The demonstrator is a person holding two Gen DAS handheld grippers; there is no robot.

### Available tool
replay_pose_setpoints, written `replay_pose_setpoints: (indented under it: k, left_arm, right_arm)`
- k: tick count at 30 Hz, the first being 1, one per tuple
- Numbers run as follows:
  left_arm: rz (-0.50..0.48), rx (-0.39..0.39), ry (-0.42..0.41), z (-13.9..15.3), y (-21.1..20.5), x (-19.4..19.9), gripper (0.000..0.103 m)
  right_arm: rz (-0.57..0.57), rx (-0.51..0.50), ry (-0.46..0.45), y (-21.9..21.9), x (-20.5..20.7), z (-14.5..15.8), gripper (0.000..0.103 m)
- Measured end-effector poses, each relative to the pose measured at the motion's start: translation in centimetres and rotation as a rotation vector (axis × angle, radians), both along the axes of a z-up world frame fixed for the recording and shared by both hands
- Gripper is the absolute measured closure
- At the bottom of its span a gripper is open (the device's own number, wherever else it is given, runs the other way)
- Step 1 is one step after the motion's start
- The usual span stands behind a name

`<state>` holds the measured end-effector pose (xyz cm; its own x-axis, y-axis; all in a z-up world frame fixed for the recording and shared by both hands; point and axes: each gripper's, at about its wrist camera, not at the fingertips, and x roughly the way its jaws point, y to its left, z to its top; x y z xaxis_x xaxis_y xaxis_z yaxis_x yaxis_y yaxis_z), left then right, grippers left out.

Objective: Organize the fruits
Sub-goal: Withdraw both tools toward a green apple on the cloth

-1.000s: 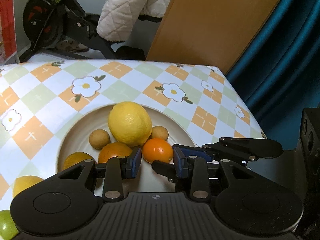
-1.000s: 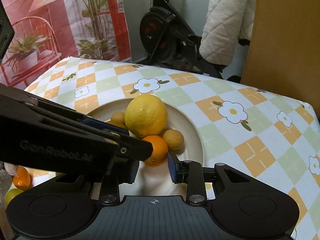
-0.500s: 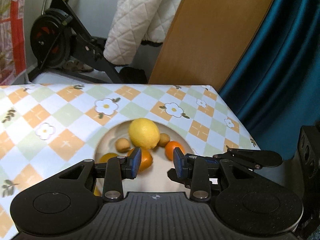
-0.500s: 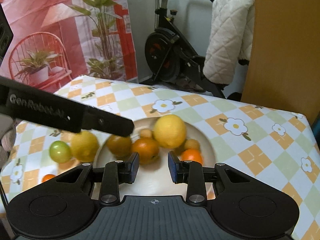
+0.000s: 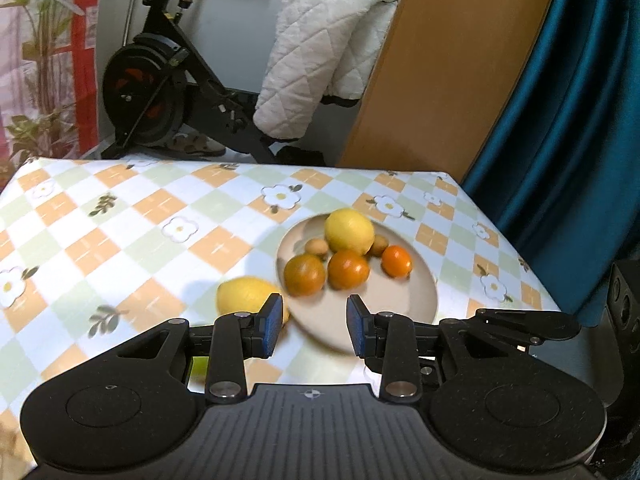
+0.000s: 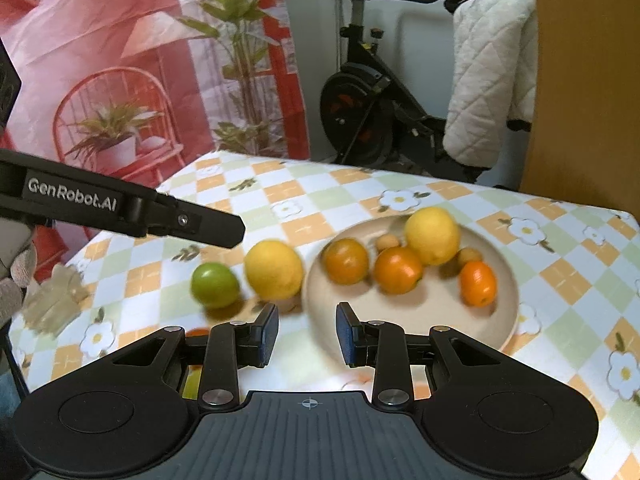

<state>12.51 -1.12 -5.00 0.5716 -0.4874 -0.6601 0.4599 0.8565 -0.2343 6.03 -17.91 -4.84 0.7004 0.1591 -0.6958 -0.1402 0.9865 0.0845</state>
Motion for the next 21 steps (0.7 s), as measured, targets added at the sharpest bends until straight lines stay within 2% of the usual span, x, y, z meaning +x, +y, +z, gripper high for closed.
replay_pose_setpoints:
  k: [9,21]
  left_arm:
    - [0.04,0.007,0.033,-2.0,1.7,-2.2,0.066]
    - [0.078,-0.009,0.099,-3.9,3.3,-3.6,0.065]
  right_arm:
    - [0.032,-0.002,0.044,2.1,-1.9,-1.5,0.073]
    - [0.117,0.003,0.074,4.3,-2.4,-2.0,0.065]
